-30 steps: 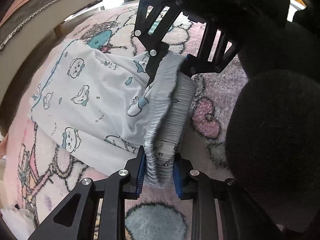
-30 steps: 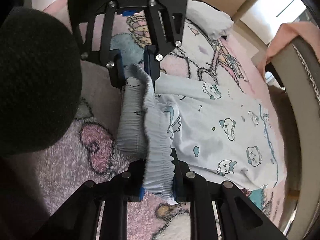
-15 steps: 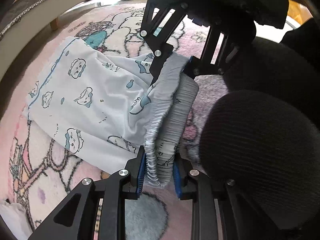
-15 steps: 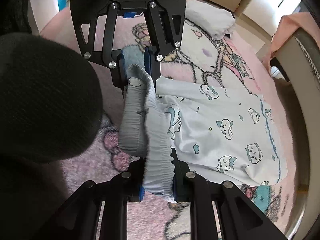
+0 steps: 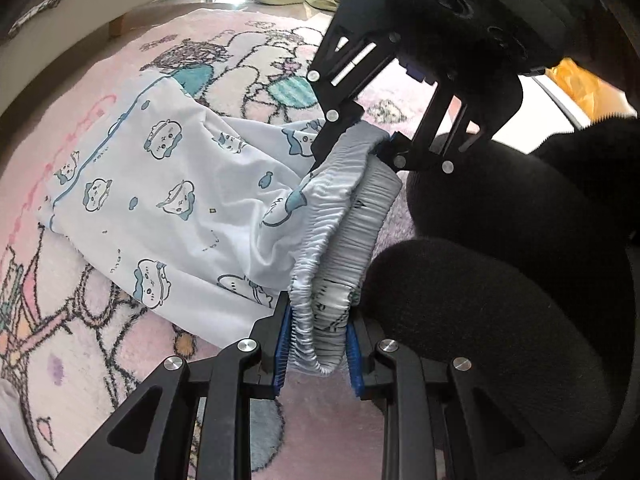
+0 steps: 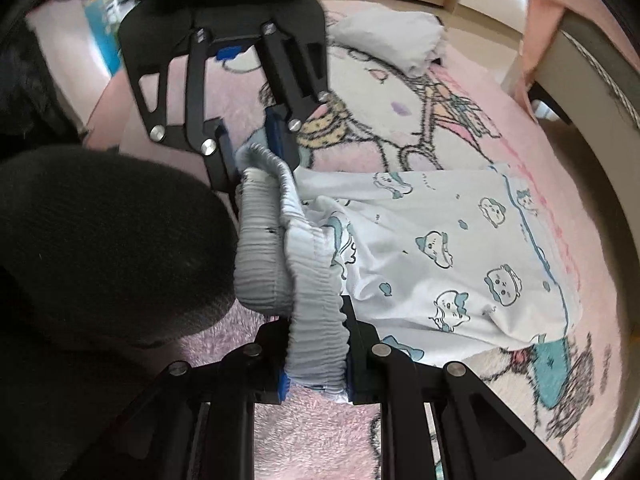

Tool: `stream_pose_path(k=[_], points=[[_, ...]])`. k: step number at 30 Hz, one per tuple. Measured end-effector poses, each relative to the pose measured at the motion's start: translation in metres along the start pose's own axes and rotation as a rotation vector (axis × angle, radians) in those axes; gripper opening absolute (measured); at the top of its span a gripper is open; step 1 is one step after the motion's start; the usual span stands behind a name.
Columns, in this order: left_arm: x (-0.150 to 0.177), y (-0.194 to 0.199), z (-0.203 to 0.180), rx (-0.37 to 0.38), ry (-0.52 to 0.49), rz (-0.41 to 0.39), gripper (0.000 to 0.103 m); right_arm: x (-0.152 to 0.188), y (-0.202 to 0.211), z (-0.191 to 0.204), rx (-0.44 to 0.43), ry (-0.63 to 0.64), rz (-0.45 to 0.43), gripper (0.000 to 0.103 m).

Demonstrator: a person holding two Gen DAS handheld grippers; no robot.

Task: Fold clothes
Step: 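Lift the waistband with both grippers and fold it over the garment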

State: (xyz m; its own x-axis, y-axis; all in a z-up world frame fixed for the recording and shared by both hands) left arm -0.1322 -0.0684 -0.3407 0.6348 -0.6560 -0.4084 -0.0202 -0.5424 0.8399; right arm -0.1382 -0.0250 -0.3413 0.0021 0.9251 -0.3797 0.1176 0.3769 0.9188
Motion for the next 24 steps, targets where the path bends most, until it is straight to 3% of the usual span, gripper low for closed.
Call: stream_pose_path(k=[12, 18, 24], points=[[-0.007, 0.031, 0.024, 0.113, 0.154, -0.086, 0.021, -0.008, 0.021, -0.029, -0.072, -0.189, -0.058, 0.017], [-0.018, 0.051, 0.024, 0.116, 0.155, -0.099, 0.021, -0.009, 0.03, -0.047, -0.125, -0.296, -0.097, 0.017], [-0.016, 0.054, 0.001, 0.134, 0.116, -0.057, 0.021, -0.01, 0.039, -0.034, -0.164, -0.262, -0.086, 0.017]])
Point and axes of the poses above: each gripper's, at about its wrist camera, not at the fingertips, and y roughly against the way its jaws point, z to its left, x to its underside, the point moved 4 cm from there along -y, roughly the way its jaws point, and after that the axes turned 6 degrees about x, right-handed, at the moved point
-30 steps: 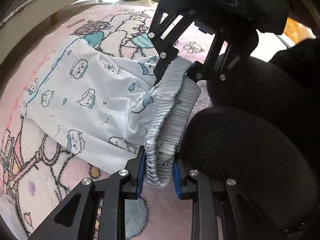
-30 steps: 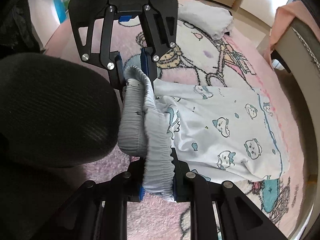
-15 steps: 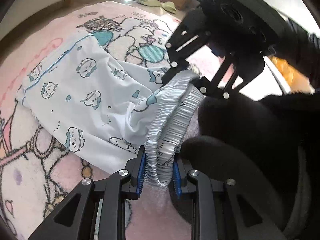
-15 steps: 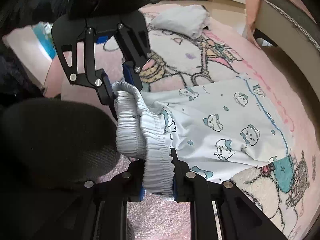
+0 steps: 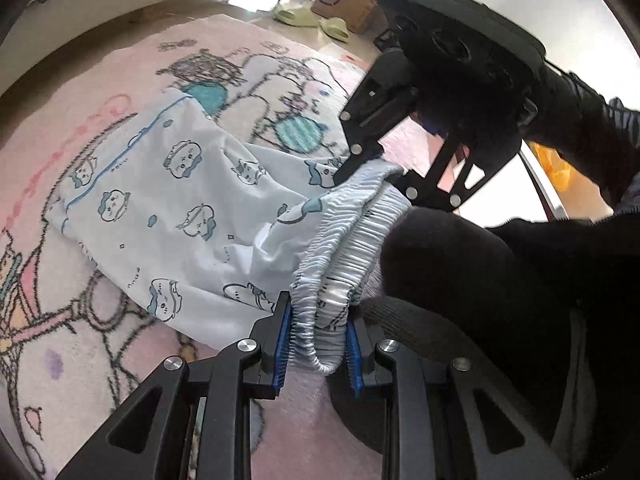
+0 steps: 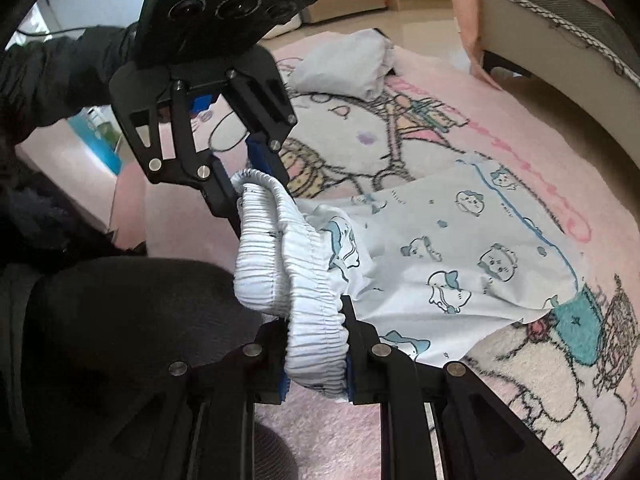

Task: Fold clothes
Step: 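Lift the waistband with both grippers and fold it over the garment, then lower the waistband onto the garment and open both grippers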

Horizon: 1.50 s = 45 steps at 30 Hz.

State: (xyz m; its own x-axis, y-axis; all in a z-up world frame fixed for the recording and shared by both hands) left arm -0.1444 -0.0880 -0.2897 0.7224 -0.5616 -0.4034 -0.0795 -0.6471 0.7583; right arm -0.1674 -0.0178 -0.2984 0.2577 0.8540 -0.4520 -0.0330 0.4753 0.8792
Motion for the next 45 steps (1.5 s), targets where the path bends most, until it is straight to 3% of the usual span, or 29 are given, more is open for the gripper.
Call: stream_pose_path(k=[8, 20, 27, 35, 45], points=[[0.008, -0.018, -0.026, 0.032, -0.056, 0.082, 0.021, 0.011, 0.001, 0.023, -0.059, 0.054, 0.046, 0.017], [-0.028, 0.007, 0.007, -0.023, -0.054, 0.02, 0.021, 0.003, 0.011, -0.015, -0.026, -0.038, -0.054, 0.017], [-0.057, 0.009, 0.044, -0.076, -0.029, -0.017, 0.021, -0.005, 0.012, -0.047, -0.007, -0.109, -0.095, 0.018], [-0.087, 0.001, 0.098, -0.17, 0.072, -0.07, 0.021, -0.016, 0.009, -0.096, 0.043, -0.201, -0.139, 0.018], [-0.101, -0.013, 0.156, -0.253, 0.204, -0.068, 0.021, -0.02, -0.018, -0.149, 0.124, -0.349, -0.122, 0.021]])
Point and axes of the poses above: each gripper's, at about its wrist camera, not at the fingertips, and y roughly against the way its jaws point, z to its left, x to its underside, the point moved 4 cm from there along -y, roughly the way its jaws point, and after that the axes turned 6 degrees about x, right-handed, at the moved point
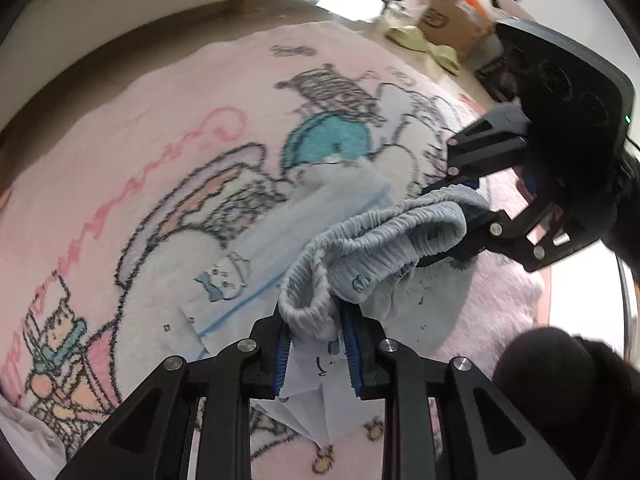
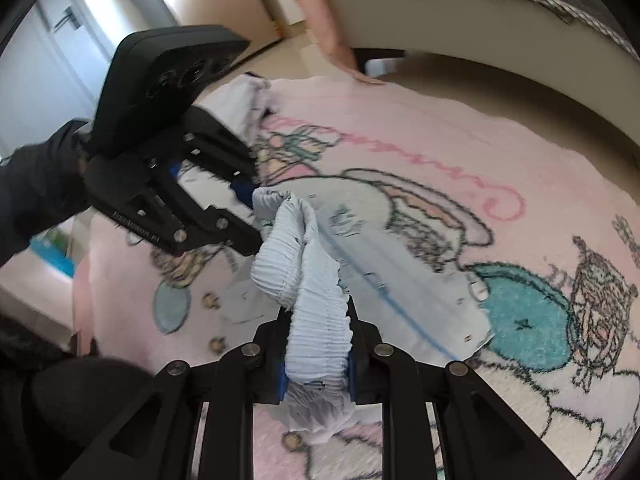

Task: Fold clothes
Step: 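Lower the waistband onto the garment and open both grippers, then withdraw both grippers from the folded garment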

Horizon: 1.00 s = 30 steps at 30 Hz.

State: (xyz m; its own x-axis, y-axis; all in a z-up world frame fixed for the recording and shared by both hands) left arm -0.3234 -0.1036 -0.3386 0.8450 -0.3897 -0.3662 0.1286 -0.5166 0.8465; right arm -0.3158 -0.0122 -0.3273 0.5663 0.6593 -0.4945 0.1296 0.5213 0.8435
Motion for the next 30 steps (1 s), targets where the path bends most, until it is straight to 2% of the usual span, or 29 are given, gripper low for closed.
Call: stream_pose_path(k=[11, 13, 14, 15, 17, 18, 19, 21, 24, 28, 30], points=[[0.009, -0.014, 0.036, -0.055, 0.145, 0.038, 0.022, -0.002, -0.033, -0.015, 0.081, -0.062, 0.019, 0.022], [0.011, -0.012, 0.039, -0.057, 0.167, 0.037, 0.022, -0.002, -0.034, -0.02, 0.124, -0.077, 0.02, 0.033], [0.012, -0.01, 0.041, -0.058, 0.178, 0.035, 0.022, -0.003, -0.032, -0.024, 0.153, -0.091, 0.015, 0.044], [0.012, -0.007, 0.042, -0.058, 0.188, 0.032, 0.026, -0.004, -0.03, -0.028, 0.182, -0.107, 0.006, 0.054], [0.013, -0.001, 0.042, -0.061, 0.202, 0.022, 0.055, -0.005, -0.02, -0.035, 0.217, -0.141, -0.028, 0.065], [0.014, 0.004, 0.042, -0.065, 0.209, 0.01, 0.086, -0.007, -0.012, -0.039, 0.234, -0.163, -0.055, 0.068], [0.014, 0.009, 0.041, -0.061, 0.213, -0.005, 0.094, -0.008, -0.004, -0.044, 0.255, -0.185, -0.082, 0.07], [0.013, 0.02, 0.037, -0.041, 0.221, -0.044, 0.094, -0.01, 0.014, -0.051, 0.292, -0.223, -0.131, 0.073], [0.012, 0.034, 0.029, -0.011, 0.232, -0.098, 0.094, -0.012, 0.037, -0.052, 0.299, -0.252, -0.191, 0.072], [0.014, 0.042, 0.016, -0.01, 0.22, -0.163, 0.094, -0.01, 0.056, -0.032, 0.373, -0.186, -0.248, 0.072], [0.016, 0.043, 0.008, -0.009, 0.209, -0.202, 0.094, -0.006, 0.06, -0.019, 0.383, -0.153, -0.253, 0.072]])
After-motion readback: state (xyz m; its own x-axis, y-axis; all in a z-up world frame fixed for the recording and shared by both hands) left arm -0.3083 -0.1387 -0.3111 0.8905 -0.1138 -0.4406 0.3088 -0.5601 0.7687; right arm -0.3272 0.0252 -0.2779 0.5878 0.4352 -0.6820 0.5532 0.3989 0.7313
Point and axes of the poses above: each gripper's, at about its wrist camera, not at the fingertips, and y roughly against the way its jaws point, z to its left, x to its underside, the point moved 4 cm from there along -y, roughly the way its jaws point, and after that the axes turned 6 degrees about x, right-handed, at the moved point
